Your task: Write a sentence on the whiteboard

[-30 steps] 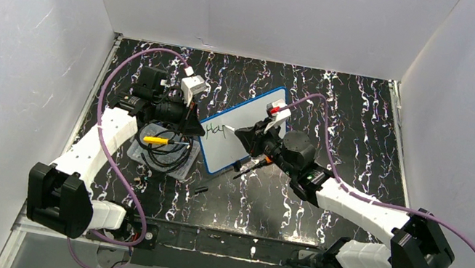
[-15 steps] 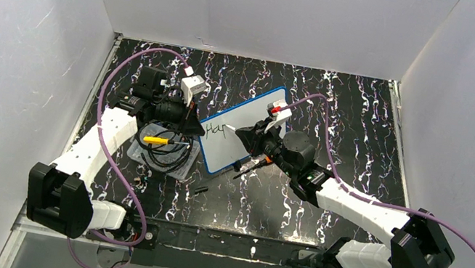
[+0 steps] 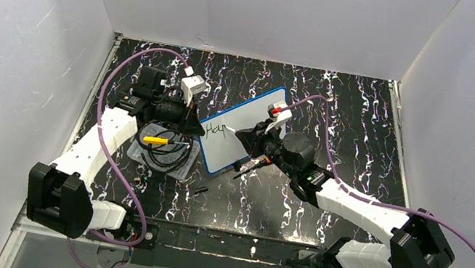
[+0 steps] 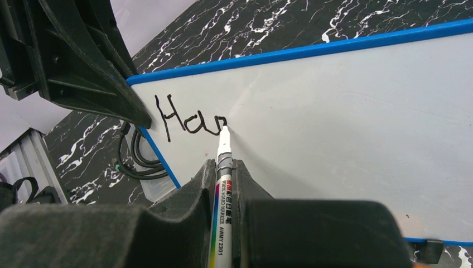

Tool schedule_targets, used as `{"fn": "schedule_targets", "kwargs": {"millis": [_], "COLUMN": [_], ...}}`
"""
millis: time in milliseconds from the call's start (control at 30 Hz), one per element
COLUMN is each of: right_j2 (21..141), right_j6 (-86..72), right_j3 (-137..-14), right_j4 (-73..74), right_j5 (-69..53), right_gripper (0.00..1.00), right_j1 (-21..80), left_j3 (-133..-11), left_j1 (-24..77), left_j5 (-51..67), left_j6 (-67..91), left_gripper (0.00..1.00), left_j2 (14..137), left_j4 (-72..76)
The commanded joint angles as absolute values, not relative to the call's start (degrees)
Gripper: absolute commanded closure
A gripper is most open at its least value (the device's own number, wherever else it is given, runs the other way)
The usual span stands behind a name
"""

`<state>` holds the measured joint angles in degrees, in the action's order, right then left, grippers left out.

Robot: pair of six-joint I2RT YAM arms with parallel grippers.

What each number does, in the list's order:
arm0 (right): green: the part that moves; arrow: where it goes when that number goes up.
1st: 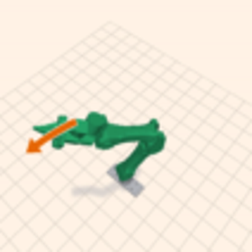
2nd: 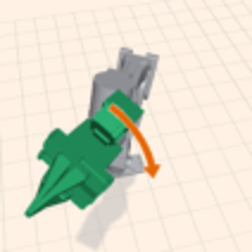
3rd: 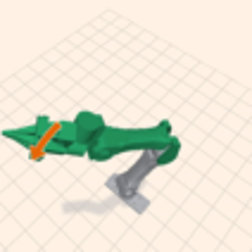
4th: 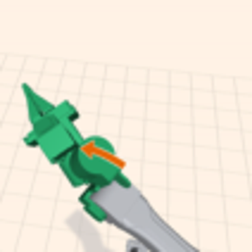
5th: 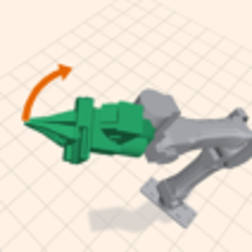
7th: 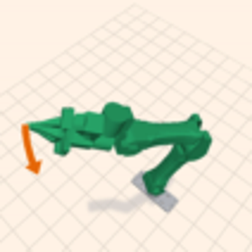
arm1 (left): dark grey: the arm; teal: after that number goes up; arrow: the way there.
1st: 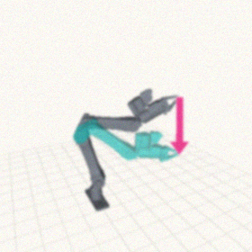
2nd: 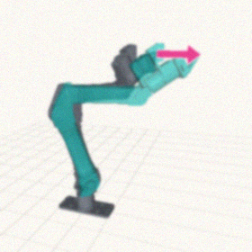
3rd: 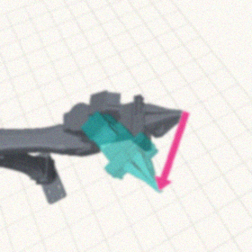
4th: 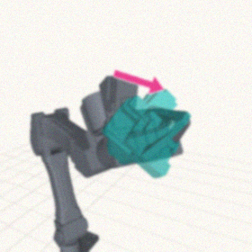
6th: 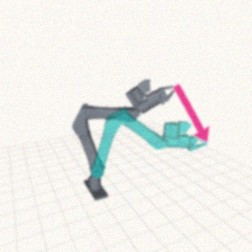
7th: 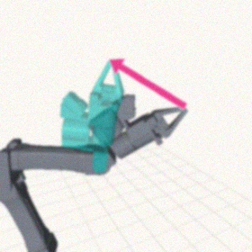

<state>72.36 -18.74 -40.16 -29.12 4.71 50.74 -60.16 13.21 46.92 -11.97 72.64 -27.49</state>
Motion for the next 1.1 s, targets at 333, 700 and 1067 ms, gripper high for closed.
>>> {"fn": "schedule_targets", "kwargs": {"millis": [333,700,1067], "right_j2": [70.18,67.40,70.81], "right_j6": [-19.49,-18.29,-17.19], "right_j3": [-38.69,-38.92,-41.12], "right_j4": [-31.76,-32.64,-34.71], "right_j5": [3.73,8.55,7.01], "right_gripper": [0.99,0.99,0.99], "right_j1": [51.06,51.07,51.06], "left_j3": [-61.96,-61.96,-61.81], "left_j1": [13.22,13.22,13.23], "left_j5": [53.08,53.17,53.35], "left_j6": [-10.65,-10.49,-10.53], "left_gripper": [1.00,1.00,1.00], "left_j2": [70.51,70.61,70.81], "left_j4": [-29.44,-29.25,-29.22]}}
